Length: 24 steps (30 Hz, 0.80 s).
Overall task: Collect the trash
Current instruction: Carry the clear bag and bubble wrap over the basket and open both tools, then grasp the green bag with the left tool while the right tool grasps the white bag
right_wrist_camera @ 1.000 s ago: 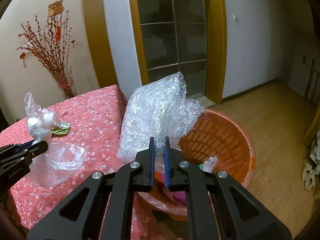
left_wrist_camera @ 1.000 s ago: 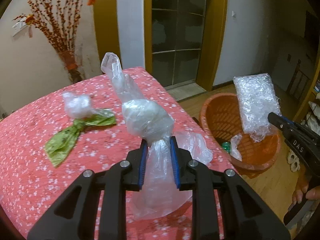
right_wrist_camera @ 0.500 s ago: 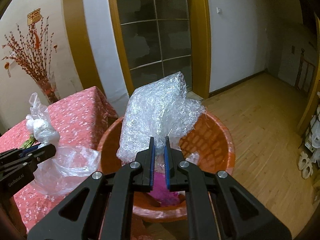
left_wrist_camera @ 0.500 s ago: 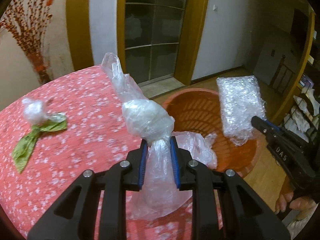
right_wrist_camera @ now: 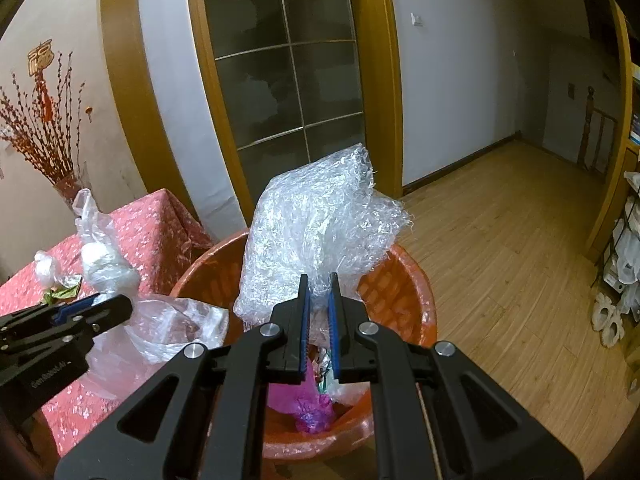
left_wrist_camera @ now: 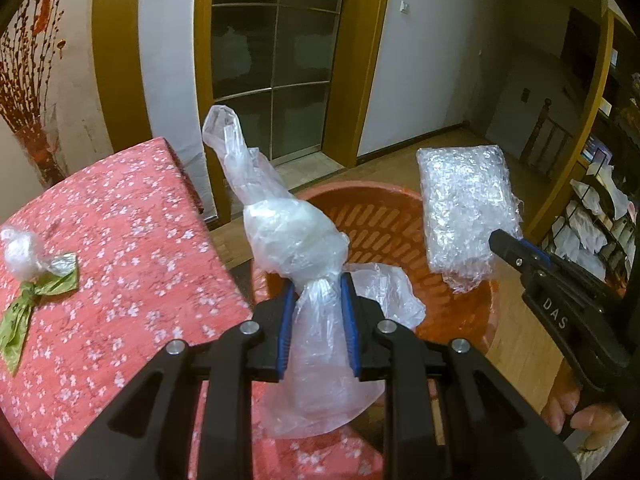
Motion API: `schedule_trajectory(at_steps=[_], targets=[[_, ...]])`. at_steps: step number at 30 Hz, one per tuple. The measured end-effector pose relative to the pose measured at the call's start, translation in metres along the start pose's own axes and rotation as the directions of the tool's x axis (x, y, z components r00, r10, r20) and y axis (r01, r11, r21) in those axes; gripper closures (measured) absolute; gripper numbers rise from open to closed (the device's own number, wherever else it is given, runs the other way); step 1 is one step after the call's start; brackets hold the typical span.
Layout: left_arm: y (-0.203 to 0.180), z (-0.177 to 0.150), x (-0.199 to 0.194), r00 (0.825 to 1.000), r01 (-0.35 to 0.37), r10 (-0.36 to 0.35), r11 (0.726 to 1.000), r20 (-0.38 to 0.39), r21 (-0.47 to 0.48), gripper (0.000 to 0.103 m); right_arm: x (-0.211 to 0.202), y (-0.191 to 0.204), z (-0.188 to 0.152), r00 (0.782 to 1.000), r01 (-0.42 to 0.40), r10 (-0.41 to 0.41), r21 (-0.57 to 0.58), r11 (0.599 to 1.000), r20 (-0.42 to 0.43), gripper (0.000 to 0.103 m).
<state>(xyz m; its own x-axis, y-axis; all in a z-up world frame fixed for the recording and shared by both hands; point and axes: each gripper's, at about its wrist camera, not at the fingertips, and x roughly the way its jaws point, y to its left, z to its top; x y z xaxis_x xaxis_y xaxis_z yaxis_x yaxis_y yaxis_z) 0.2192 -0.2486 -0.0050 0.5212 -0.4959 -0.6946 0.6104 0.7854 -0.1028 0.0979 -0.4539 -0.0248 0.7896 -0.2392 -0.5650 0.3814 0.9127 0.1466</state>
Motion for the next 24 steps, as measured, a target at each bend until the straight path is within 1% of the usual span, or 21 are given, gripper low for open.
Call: schedule_trajectory(at_steps=[1,3,4,5,6,7,8,9,10,11,12,15,18,22,23,24], targets=[[-0.002,0.001,0.003,1.0,-0.001,0.001,1.0,-0.001,0.004,0.074,0.001,-0.001,0.0,1.0,-0.005,0.005,0.001,1.0,-0.002,0.094],[-0.003,0.002,0.008,1.0,-0.008,0.008,1.0,-0.005,0.007,0.067,0.003,0.0,0.0,1.0,-0.011,0.011,0.001,1.0,-0.003,0.093],[-0.006,0.001,0.01,1.0,-0.01,0.01,1.0,-0.008,0.006,0.066,0.004,-0.001,-0.001,1.0,-0.013,0.013,0.0,1.0,-0.005,0.092],[-0.006,0.001,0.012,1.0,-0.013,0.013,1.0,-0.013,0.004,0.063,0.005,-0.001,-0.002,1.0,-0.011,0.011,-0.003,1.0,-0.008,0.088],[-0.005,-0.001,0.014,1.0,-0.018,0.018,1.0,-0.016,0.001,0.06,0.005,-0.002,-0.003,1.0,-0.011,0.011,-0.002,1.0,-0.01,0.08],[-0.005,-0.001,0.015,1.0,-0.022,0.022,1.0,-0.018,-0.001,0.058,0.005,-0.003,-0.004,1.0,-0.011,0.011,0.003,1.0,-0.012,0.075],[-0.004,-0.002,0.016,0.999,-0.029,0.029,1.0,-0.019,-0.003,0.053,0.005,-0.005,-0.006,1.0,-0.014,0.014,0.013,1.0,-0.012,0.064],[-0.001,-0.003,0.016,0.999,-0.037,0.037,0.999,-0.018,-0.005,0.045,0.004,-0.007,-0.007,1.0,-0.016,0.016,0.02,1.0,-0.012,0.054],[0.004,-0.006,0.015,0.999,-0.052,0.051,0.999,-0.014,-0.01,0.04,0.003,-0.009,-0.009,1.0,-0.015,0.015,0.026,1.0,-0.01,0.049],[0.007,-0.007,0.013,0.998,-0.06,0.06,0.998,-0.012,-0.016,0.031,0.002,-0.01,-0.01,1.0,-0.013,0.013,0.029,0.999,-0.007,0.04],[0.013,-0.01,0.011,0.998,-0.07,0.07,0.997,-0.008,-0.028,0.024,0.001,-0.011,-0.011,1.0,-0.009,0.009,0.031,0.999,-0.004,0.035],[0.033,-0.015,0.004,0.995,-0.097,0.097,0.993,-0.003,-0.071,0.014,0.001,-0.011,-0.014,1.0,-0.008,0.009,0.032,0.999,-0.016,0.033],[0.052,-0.021,-0.002,0.99,-0.139,0.138,0.984,-0.018,-0.109,0.008,0.003,-0.01,-0.019,0.999,-0.016,0.017,0.038,0.999,-0.033,0.033],[0.083,-0.033,-0.006,0.98,-0.199,0.194,0.97,-0.053,-0.137,0.006,0.002,-0.003,-0.026,0.998,-0.026,0.027,0.024,0.999,-0.051,0.033],[0.089,-0.036,-0.009,0.975,-0.22,0.213,0.966,-0.064,-0.135,0.006,0.002,-0.001,-0.027,0.998,-0.028,0.029,0.019,0.999,-0.054,0.033],[0.097,-0.04,-0.011,0.965,-0.259,0.251,0.956,-0.077,-0.133,0.006,0.0,0.001,-0.029,0.998,-0.032,0.033,0.013,0.999,-0.056,0.033]])
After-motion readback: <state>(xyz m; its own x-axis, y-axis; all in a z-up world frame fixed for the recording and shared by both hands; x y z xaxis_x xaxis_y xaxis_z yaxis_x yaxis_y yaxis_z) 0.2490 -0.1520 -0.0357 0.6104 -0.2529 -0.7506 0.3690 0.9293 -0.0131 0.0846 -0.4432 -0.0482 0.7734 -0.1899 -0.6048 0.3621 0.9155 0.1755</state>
